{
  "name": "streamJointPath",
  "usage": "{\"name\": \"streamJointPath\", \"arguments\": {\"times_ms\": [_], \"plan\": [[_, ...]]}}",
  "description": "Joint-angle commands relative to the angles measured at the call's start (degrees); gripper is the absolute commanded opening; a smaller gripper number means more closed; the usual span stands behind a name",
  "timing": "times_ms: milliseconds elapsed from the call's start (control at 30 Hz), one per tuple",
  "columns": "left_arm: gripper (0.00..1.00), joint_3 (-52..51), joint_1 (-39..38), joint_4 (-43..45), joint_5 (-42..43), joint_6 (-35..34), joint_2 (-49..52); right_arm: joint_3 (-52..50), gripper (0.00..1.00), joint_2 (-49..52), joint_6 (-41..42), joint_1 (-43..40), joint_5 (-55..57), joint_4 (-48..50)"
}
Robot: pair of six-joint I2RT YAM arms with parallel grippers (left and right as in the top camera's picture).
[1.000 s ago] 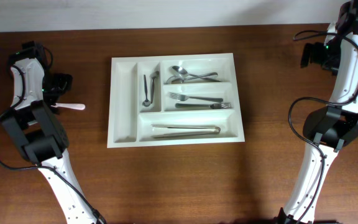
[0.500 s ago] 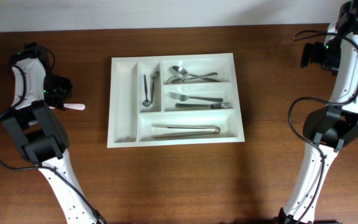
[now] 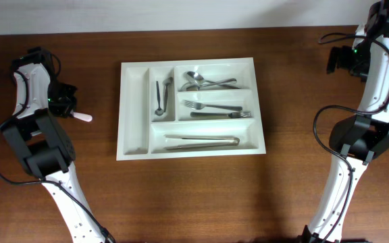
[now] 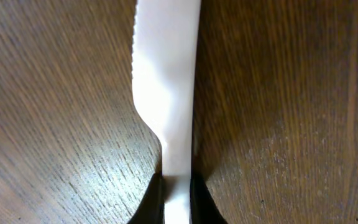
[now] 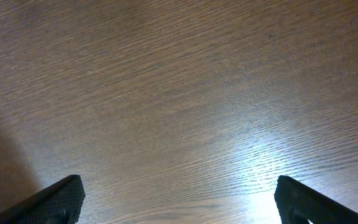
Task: Pack container
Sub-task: 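Lift the plastic knife and carry it right over the tray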
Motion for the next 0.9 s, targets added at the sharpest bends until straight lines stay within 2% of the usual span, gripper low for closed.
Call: {"name": "streamJointPath", "arguments": {"times_ms": [0,133,333,500,667,867], "plan": [[0.02,-3.02,0.09,-0.66,-2.82,0.17,3.06,-0.33,0.99,-1.31,-0.35,-0.22,-0.31,0.02],[0.02,-2.99,0.11,-0.35,-2.82,0.35,3.06,-0.33,0.99,-1.31,-0.35,-0.22,-0.31,0.02],[0.01,-1.38,0.07,1.2,-2.49,6.73,3.06,-0.33,0.99,-1.31,-0.35,-0.22,-0.31,0.02],[0.02,4.15,-0.57,1.07,-0.79,17.35,3.06,-0.33,0.99,-1.31,-0.35,-0.22,-0.31,0.02],[0.02,11.69,-2.69,0.37,7.06,32.7,3.06,-0.33,0.99,-1.31,-0.35,-0.22,-0.31,0.02],[0.02,20.9,-7.67,-4.66,8.02,42.45,3.06,-0.33,0.99,-1.31,-0.35,-0.22,-0.31,0.02]]}}
